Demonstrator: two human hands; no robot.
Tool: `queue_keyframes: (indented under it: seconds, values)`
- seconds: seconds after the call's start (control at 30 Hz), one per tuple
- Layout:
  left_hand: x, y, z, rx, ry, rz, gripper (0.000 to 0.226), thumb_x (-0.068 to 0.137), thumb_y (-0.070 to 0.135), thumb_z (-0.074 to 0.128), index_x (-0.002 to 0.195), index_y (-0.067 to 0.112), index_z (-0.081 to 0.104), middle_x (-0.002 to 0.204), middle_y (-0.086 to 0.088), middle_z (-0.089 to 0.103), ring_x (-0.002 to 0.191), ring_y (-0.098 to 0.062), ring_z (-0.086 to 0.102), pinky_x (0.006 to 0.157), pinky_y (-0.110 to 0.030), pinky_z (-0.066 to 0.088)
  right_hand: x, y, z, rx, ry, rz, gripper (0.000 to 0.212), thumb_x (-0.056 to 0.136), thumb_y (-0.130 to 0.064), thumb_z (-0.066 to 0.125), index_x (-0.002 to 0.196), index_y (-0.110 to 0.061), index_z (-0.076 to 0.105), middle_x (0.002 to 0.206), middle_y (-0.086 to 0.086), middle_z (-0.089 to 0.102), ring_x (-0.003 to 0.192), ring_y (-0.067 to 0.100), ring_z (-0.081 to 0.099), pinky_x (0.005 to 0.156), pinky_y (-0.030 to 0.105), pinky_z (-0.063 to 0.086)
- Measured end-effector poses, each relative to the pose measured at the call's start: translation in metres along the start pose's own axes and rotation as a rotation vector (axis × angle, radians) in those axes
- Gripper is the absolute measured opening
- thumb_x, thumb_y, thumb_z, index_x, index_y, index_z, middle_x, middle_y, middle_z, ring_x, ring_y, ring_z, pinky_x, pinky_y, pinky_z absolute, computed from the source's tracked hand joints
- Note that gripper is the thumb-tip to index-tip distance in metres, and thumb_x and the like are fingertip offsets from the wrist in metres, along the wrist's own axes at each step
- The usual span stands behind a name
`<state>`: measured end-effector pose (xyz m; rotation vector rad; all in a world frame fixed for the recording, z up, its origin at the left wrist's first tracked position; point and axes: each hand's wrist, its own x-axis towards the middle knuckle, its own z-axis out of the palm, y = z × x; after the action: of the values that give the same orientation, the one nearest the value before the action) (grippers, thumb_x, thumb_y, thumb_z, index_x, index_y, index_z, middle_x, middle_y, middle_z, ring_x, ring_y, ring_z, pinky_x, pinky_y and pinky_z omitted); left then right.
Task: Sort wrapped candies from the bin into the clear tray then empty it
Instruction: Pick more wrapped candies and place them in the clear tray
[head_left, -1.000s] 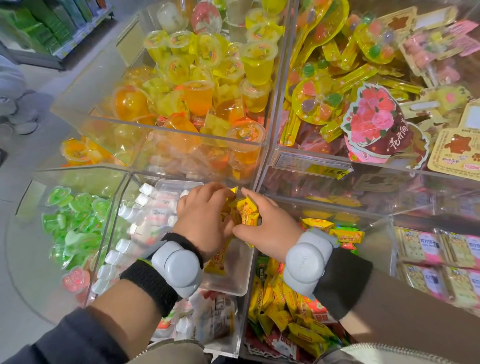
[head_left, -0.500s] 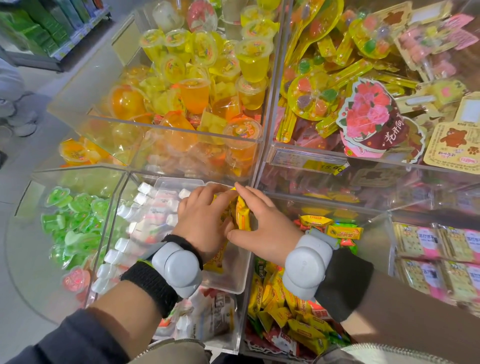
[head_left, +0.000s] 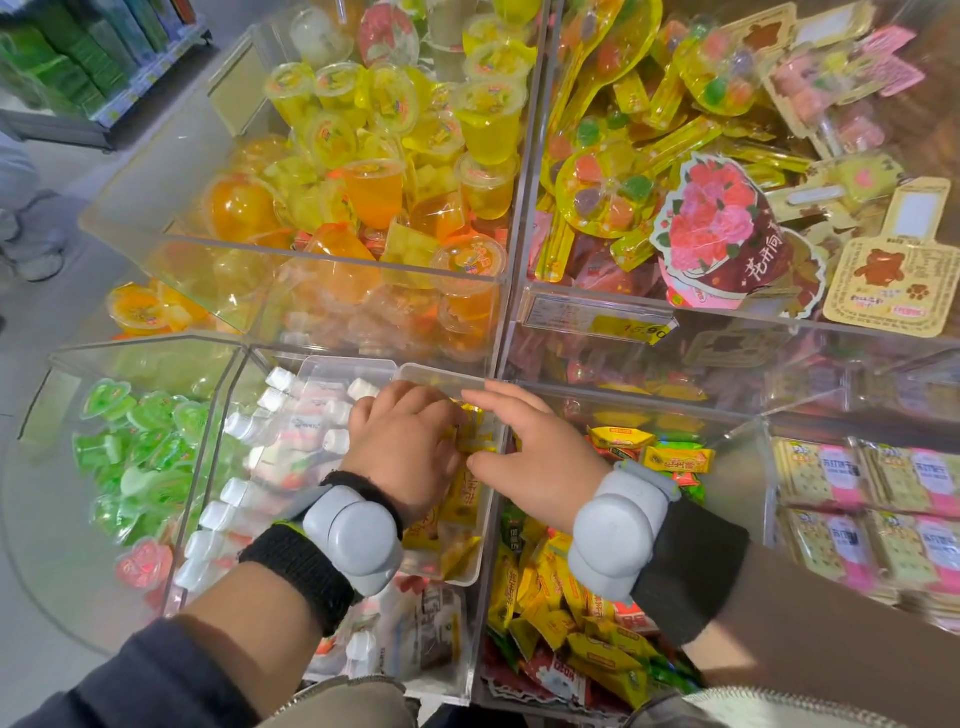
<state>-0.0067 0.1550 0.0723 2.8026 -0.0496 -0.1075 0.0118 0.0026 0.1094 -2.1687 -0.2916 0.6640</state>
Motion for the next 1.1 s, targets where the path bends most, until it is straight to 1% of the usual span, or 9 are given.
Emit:
queue_keyframes:
  seconds: [0.03, 0.1, 0.2, 0.33, 0.5, 0.67, 0.77, 0.93, 1.1]
  values:
    - [0.000, 0.000, 0.000, 0.003, 0.007, -0.004, 0.035, 0.083, 0.028, 0.050, 0.117, 0.034, 0.053, 0.128, 0.010, 0.049, 0.127, -0.018, 0.026, 0.096, -0.035, 0.013, 0.000, 0.001, 0.000, 0.004, 0.007, -0.001, 0.058, 0.079, -0.025, 0.056, 0.133, -0.041, 0.041, 0.150, -0.020, 0.025, 0.135, 0.004, 0.031, 0.107, 0.026, 0.033]
    - [0.000, 0.002, 0.000, 0.003, 0.010, -0.011, 0.036, 0.083, 0.029, 0.051, 0.119, 0.034, 0.051, 0.130, 0.009, 0.047, 0.127, -0.018, 0.026, 0.098, -0.037, 0.014, -0.001, 0.002, -0.001, 0.022, 0.023, 0.001, 0.059, 0.078, -0.024, 0.056, 0.133, -0.041, 0.041, 0.148, -0.019, 0.028, 0.133, 0.004, 0.034, 0.107, 0.033, 0.038]
    - [0.000, 0.005, 0.000, -0.008, 0.019, -0.017, 0.039, 0.082, 0.029, 0.052, 0.120, 0.033, 0.050, 0.130, 0.007, 0.046, 0.127, -0.019, 0.027, 0.100, -0.037, 0.016, -0.002, 0.005, -0.001, 0.050, 0.040, 0.001, 0.060, 0.078, -0.022, 0.055, 0.133, -0.040, 0.041, 0.147, -0.017, 0.031, 0.134, 0.006, 0.035, 0.106, 0.036, 0.039]
    - [0.000, 0.009, 0.001, -0.031, 0.036, -0.017, 0.040, 0.082, 0.029, 0.052, 0.121, 0.032, 0.048, 0.129, 0.006, 0.046, 0.126, -0.019, 0.028, 0.097, -0.036, 0.015, -0.003, 0.010, -0.004, 0.069, 0.051, 0.011, 0.061, 0.077, -0.022, 0.054, 0.133, -0.041, 0.039, 0.147, -0.015, 0.033, 0.134, 0.008, 0.036, 0.105, 0.039, 0.040]
    - [0.001, 0.018, 0.004, -0.051, 0.054, 0.003, 0.042, 0.081, 0.027, 0.052, 0.122, 0.032, 0.046, 0.128, 0.004, 0.046, 0.122, -0.020, 0.029, 0.093, -0.036, 0.018, -0.007, 0.019, -0.009, 0.083, 0.077, 0.022, 0.061, 0.078, -0.021, 0.054, 0.133, -0.041, 0.039, 0.145, -0.013, 0.036, 0.130, 0.007, 0.040, 0.101, 0.036, 0.043]
    - [0.003, 0.030, 0.005, -0.061, 0.060, 0.042, 0.045, 0.079, 0.028, 0.053, 0.123, 0.033, 0.044, 0.128, 0.004, 0.045, 0.119, -0.020, 0.031, 0.090, -0.034, 0.019, -0.013, 0.029, -0.015, 0.090, 0.118, 0.032, 0.060, 0.078, -0.022, 0.054, 0.133, -0.041, 0.039, 0.142, -0.013, 0.040, 0.128, 0.005, 0.043, 0.097, 0.028, 0.042]
    - [0.006, 0.040, 0.006, -0.058, 0.048, 0.063, 0.047, 0.078, 0.030, 0.052, 0.124, 0.033, 0.043, 0.129, 0.003, 0.045, 0.118, -0.022, 0.033, 0.091, -0.037, 0.024, -0.017, 0.035, -0.020, 0.094, 0.131, 0.038, 0.060, 0.078, -0.021, 0.054, 0.133, -0.040, 0.040, 0.142, -0.013, 0.040, 0.127, 0.005, 0.044, 0.093, 0.024, 0.040]
    - [0.008, 0.059, 0.009, -0.058, 0.054, 0.102, 0.048, 0.078, 0.030, 0.056, 0.125, 0.030, 0.046, 0.129, 0.001, 0.047, 0.121, -0.025, 0.035, 0.093, -0.039, 0.027, -0.027, 0.046, -0.032, 0.123, 0.164, 0.057, 0.059, 0.079, -0.018, 0.054, 0.134, -0.035, 0.041, 0.141, -0.010, 0.042, 0.125, 0.005, 0.046, 0.095, 0.024, 0.042]
    - [0.010, 0.080, 0.016, -0.047, 0.044, 0.119, 0.050, 0.077, 0.030, 0.058, 0.126, 0.027, 0.046, 0.128, -0.001, 0.047, 0.122, -0.025, 0.034, 0.094, -0.039, 0.027, -0.037, 0.061, -0.045, 0.133, 0.196, 0.091, 0.058, 0.080, -0.019, 0.055, 0.132, -0.039, 0.041, 0.138, -0.010, 0.047, 0.124, 0.002, 0.046, 0.091, 0.026, 0.047]
